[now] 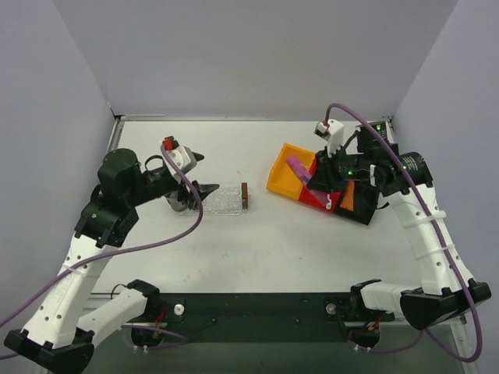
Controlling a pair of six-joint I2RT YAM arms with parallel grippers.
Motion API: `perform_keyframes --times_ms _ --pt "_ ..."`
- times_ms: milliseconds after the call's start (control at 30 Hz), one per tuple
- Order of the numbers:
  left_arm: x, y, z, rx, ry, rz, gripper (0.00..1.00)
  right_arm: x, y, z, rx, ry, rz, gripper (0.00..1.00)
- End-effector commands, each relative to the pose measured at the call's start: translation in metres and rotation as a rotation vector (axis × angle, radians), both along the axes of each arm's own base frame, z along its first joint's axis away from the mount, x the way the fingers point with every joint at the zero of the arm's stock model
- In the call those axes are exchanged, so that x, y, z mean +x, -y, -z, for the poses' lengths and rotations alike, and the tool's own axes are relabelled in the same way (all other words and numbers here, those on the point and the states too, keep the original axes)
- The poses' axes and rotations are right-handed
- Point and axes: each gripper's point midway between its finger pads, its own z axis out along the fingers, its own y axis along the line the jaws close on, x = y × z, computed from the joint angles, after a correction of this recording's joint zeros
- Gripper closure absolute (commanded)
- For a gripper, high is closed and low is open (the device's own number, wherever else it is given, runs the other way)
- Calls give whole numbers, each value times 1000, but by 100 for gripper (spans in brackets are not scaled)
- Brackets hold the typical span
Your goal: Prepare toiletry sets of a toothbrush and toothpaste on the tray
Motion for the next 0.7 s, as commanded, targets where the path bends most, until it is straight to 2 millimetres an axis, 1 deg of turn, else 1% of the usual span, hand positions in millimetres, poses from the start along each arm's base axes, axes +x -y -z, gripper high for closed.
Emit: perform_keyframes --times_ms 0,33,100,133,200,333,500,600,667 --pt "1 10 -25 43 105 8 10 -14 -25 -9 60 -51 -110 100" --pt "-5 19 -27 58 126 37 10 -15 -29 -7 62 -68 -127 100" --pt "-1 23 -22 97 134 14 10 -19 -36 -7 65 -83 -163 100" --pt "-8 34 -22 119 163 52 10 -20 -41 -7 68 -91 -181 100" --pt "-5 37 -13 175 168 36 10 -24 -49 -7 64 -96 -218 100" --pt "0 40 -5 244 187 52 10 -30 -64 0 49 -122 -273 100" --pt "-8 46 3 311 220 103 10 -35 -76 2 40 -132 -321 100" --pt "-12 47 14 376 262 131 10 -36 -83 2 37 -136 -348 100" --pt "-11 47 18 423 303 135 10 -38 -89 6 34 -155 -370 100"
